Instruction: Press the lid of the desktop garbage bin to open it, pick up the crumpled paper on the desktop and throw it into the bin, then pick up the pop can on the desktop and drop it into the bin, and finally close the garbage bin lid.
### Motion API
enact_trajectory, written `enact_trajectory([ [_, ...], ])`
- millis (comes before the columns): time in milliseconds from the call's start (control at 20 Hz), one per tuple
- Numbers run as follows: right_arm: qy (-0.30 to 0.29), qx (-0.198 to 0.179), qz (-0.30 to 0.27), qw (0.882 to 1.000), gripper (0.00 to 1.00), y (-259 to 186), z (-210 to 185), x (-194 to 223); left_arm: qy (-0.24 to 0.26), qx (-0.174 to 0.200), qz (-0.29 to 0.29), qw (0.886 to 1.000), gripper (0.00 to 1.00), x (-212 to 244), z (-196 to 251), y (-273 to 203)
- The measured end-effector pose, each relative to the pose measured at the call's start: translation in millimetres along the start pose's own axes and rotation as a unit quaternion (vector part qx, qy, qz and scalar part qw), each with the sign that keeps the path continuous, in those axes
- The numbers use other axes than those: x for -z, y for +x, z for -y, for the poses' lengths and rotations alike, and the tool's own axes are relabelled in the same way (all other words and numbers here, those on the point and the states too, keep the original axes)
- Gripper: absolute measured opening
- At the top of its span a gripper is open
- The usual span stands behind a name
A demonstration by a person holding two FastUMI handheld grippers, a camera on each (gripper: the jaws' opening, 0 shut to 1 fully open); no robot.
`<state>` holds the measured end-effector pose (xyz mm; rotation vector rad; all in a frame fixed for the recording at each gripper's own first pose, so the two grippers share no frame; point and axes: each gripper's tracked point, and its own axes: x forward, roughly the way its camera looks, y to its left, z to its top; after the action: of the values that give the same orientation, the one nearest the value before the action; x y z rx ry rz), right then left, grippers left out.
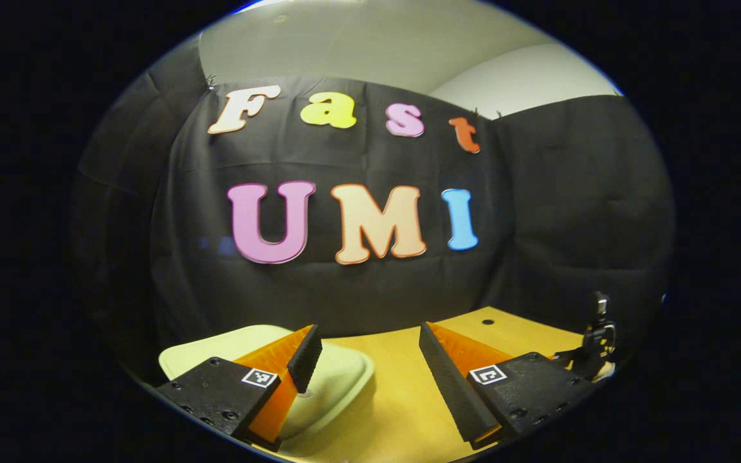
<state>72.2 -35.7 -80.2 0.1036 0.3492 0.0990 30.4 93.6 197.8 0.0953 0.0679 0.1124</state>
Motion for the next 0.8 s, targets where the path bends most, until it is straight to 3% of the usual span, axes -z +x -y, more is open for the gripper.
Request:
enact_trajectory([
  [250, -0.001, 0.005, 0.009, 1.000, 0.98, -0.3, -1.1, -4.4, -0.039, 0.094, 0.037, 0.994, 0.92, 31.3, 63.5, 9.3],
  [400, -0.003, 0.006, 0.028, 1.000, 0.98, -4.6, -5.0, -16.5, -0.043, 0.125, 0.048, 0.990, 0.92, 69.7, 81.8, 15.5],
  [800, 0.007, 0.007, 0.082, 0.997, 0.98, -16.8, -12.1, -45.7, -0.030, 0.149, 0.011, 0.988, 0.93, 172.7, 90.3, 23.1],
])
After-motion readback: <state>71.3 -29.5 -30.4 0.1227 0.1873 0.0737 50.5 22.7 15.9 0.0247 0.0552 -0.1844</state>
